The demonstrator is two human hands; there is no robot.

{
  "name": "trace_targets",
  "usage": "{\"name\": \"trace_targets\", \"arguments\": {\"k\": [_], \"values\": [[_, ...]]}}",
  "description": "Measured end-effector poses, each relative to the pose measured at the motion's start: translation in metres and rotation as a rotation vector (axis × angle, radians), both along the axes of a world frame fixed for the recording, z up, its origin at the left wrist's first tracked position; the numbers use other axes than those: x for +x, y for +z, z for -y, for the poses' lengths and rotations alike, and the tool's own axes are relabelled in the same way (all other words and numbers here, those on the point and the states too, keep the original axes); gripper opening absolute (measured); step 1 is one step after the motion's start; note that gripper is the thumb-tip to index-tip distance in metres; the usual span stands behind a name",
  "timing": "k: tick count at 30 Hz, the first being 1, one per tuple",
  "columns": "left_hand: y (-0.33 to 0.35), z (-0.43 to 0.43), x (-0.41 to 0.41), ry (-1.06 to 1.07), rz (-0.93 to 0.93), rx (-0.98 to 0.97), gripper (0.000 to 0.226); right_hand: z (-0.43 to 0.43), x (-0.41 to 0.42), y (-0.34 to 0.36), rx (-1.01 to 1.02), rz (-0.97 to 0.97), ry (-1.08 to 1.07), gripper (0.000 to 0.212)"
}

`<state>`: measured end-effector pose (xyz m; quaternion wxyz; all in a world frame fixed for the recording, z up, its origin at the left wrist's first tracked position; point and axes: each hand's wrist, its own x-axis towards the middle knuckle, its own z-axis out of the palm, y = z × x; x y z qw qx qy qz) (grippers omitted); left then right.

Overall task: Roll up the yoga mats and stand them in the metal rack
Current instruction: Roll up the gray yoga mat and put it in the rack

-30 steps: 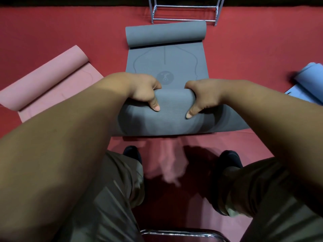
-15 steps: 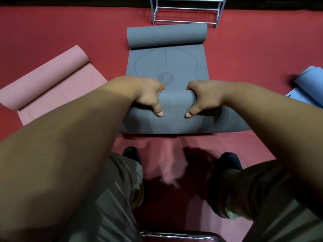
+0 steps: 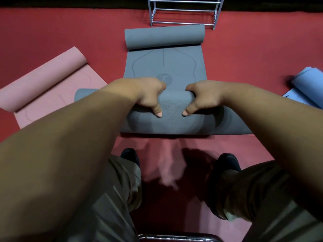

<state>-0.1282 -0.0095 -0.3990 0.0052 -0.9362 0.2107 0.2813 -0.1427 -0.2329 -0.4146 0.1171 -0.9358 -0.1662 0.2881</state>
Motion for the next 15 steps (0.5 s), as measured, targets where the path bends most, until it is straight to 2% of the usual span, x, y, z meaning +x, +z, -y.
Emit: {"name": "trace_targets", "arguments": {"k": [3,4,6,11,13,15], "values": [[0.0016,-0.0027,0.0013,0.020,-0.035,-0.006,0.065,-0.0022,-0.0011,-0.0020,0.011,0.064,0.029,0.096],[0.0014,-0.0033,0.0017,0.025,-0.046,0.002,0.065,-0.0031,-0.0012,-0.0024,0.017,0.085,0.041,0.099],[-0.0002,-0.0037,0.0026,0.036,-0.050,0.012,0.071,-0.0041,-0.0016,-0.0008,0.026,0.104,0.045,0.091],[-0.0016,-0.0012,0.0024,0.009,-0.032,0.009,0.088,-0.0023,-0.0008,-0.0011,0.014,0.084,0.011,0.057],[-0.0015,0.0013,0.0012,-0.028,-0.012,0.043,0.094,-0.0023,-0.0002,-0.0017,0.011,0.060,-0.002,0.055],[-0.0018,0.0033,0.0014,-0.041,0.024,0.054,0.091,-0.0026,0.0001,-0.0020,0.005,0.046,-0.001,0.057]]}}
